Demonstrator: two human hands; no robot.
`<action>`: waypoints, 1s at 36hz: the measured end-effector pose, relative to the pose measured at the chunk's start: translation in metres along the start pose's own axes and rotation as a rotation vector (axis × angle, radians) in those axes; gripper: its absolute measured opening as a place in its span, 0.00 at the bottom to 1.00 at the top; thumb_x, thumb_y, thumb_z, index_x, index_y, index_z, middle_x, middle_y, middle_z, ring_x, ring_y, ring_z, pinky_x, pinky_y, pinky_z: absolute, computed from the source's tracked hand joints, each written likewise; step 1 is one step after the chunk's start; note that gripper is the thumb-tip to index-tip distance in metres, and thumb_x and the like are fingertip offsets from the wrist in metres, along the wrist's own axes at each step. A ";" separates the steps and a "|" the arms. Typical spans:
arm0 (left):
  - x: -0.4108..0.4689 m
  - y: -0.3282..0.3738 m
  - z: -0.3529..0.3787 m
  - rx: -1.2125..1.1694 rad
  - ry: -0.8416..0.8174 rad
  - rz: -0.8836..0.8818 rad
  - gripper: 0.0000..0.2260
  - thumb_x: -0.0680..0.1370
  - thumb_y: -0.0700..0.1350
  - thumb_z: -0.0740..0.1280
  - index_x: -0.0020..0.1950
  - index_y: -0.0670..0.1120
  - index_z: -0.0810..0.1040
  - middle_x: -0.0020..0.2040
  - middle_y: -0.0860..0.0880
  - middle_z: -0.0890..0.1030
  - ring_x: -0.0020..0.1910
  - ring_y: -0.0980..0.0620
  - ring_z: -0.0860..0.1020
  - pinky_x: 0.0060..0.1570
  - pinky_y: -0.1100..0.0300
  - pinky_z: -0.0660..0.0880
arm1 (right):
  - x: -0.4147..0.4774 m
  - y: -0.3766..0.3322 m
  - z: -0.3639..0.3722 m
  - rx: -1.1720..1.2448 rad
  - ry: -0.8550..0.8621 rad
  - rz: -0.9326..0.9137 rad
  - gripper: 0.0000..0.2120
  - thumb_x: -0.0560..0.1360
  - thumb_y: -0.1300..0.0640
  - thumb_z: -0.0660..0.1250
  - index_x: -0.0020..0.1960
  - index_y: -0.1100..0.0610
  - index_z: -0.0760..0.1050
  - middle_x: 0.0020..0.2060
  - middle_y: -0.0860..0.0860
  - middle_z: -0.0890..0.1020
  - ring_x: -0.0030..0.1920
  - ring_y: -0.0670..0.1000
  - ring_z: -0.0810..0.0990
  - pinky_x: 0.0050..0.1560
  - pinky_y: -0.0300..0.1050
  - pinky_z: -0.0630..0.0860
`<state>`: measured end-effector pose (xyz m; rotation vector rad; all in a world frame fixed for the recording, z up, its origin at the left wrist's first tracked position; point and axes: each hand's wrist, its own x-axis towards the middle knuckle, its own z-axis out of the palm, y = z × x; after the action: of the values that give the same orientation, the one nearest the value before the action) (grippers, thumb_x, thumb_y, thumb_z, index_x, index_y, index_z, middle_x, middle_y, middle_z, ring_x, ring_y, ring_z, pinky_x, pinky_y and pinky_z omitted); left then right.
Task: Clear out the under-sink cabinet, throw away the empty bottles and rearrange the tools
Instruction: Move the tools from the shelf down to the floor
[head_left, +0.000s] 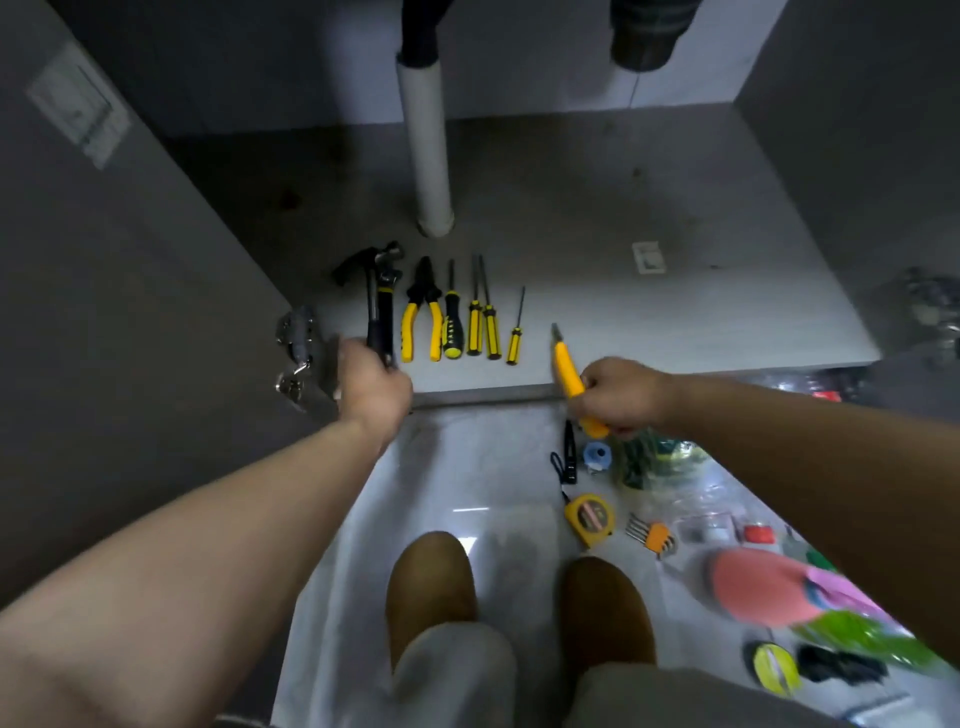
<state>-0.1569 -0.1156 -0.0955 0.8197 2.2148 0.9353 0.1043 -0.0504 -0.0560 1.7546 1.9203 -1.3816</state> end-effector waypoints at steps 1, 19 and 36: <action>-0.012 -0.001 -0.001 -0.022 -0.007 0.025 0.11 0.78 0.34 0.63 0.55 0.45 0.67 0.53 0.38 0.77 0.54 0.38 0.77 0.57 0.46 0.76 | -0.012 0.001 -0.002 -0.021 -0.076 -0.006 0.07 0.74 0.57 0.68 0.41 0.61 0.74 0.30 0.57 0.76 0.24 0.51 0.73 0.25 0.39 0.69; -0.127 -0.094 -0.019 0.493 -0.546 0.376 0.05 0.85 0.48 0.58 0.57 0.49 0.71 0.46 0.50 0.76 0.40 0.55 0.73 0.38 0.61 0.67 | -0.026 0.016 0.102 -0.218 -0.048 0.099 0.07 0.73 0.58 0.69 0.46 0.59 0.72 0.36 0.53 0.74 0.43 0.55 0.77 0.40 0.44 0.72; -0.108 -0.109 0.088 0.035 -0.469 -0.172 0.05 0.82 0.41 0.63 0.56 0.45 0.68 0.50 0.44 0.77 0.45 0.52 0.77 0.38 0.62 0.75 | 0.040 0.045 0.135 -0.130 0.039 0.303 0.33 0.77 0.57 0.67 0.75 0.64 0.55 0.63 0.61 0.77 0.61 0.60 0.79 0.51 0.50 0.77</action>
<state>-0.0595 -0.2190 -0.2001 0.7588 1.8596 0.5545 0.0750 -0.1268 -0.1788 1.9226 1.6355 -1.1003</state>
